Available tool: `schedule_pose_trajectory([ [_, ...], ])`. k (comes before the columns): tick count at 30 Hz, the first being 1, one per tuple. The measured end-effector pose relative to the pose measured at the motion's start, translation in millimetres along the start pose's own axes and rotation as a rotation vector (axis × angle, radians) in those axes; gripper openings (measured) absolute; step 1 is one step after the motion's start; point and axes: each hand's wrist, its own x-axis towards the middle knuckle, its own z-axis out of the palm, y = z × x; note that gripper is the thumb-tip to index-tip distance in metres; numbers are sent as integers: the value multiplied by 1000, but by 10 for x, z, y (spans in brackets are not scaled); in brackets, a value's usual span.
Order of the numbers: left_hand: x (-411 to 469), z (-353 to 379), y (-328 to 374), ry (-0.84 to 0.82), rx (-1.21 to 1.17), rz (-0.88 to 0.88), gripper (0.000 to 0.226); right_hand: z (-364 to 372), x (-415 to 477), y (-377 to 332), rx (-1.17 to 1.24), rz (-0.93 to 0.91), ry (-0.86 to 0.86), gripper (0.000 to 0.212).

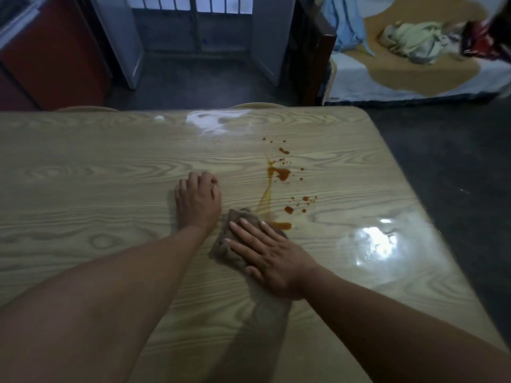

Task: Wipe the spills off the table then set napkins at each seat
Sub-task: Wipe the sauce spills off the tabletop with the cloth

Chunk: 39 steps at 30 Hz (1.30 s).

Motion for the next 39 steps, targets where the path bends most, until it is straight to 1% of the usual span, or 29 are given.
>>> schedule_pose_trajectory([
  [3,19,9,-25,15,5,2,20,-16,120,174,5,41,35,60],
  [9,19,38,-20,50,48,14,18,-108,450,558,-32,127,5,60],
  [12,32,62,-18,57,58,12,17,-118,607,729,-16,180,23,60],
  [15,32,62,-5,58,72,7,18,-127,745,847,13,253,38,63],
  [19,45,48,9,66,90,11,19,-199,968,1035,57,393,-13,72],
  [23,39,56,6,58,84,7,21,-238,1167,1201,98,543,-59,61],
  [28,40,52,8,40,83,3,22,-237,1189,1027,181,741,-37,64],
  [30,36,42,16,40,85,4,22,-235,1124,914,190,790,-27,66],
  [36,32,5,32,33,90,11,23,-185,779,686,181,761,-48,74],
  [37,29,2,40,32,91,14,23,-177,722,657,179,767,-40,77],
  [39,25,-6,44,33,88,18,24,-165,639,606,180,774,-32,91],
])
